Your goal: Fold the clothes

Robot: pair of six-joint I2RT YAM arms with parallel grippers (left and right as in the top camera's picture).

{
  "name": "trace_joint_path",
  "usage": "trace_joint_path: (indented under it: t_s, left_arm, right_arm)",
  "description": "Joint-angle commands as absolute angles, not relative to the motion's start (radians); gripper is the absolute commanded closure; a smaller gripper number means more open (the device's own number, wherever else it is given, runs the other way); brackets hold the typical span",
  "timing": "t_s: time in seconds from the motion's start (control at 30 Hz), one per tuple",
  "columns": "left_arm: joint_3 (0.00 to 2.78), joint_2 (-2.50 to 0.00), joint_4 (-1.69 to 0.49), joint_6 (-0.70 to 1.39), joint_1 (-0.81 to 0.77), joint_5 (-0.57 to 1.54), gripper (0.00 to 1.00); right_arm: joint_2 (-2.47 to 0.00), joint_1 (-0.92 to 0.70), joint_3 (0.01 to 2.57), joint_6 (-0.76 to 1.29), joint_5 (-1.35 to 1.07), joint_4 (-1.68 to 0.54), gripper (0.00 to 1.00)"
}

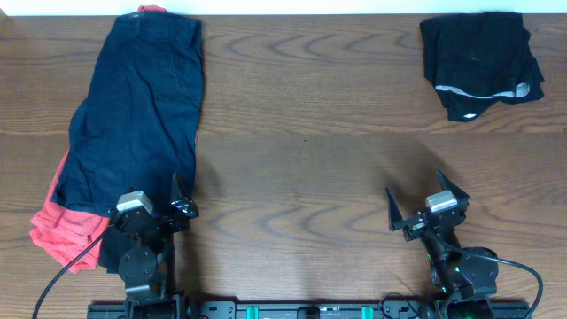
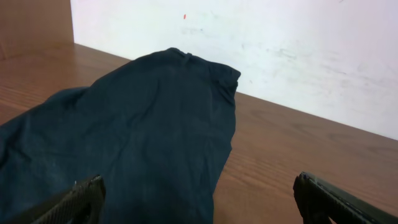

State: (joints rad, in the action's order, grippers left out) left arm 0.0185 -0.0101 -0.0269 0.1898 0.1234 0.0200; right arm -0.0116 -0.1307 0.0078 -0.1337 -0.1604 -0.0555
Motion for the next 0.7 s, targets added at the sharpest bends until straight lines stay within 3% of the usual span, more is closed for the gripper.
trace_joint_path:
  t_s: [0.0, 0.67]
  left_arm:
    - [0.004, -0.004, -0.072, 0.192, 0.126, 0.004, 0.02]
    - [0.007, -0.004, -0.002, 0.192, 0.126, 0.008, 0.02]
  right_arm:
    - [-0.007, -0.130, 0.006, -0.144, -0.146, -0.044, 0.01]
    - [-0.007, -0.130, 0.006, -0.144, -0.137, 0.055, 0.01]
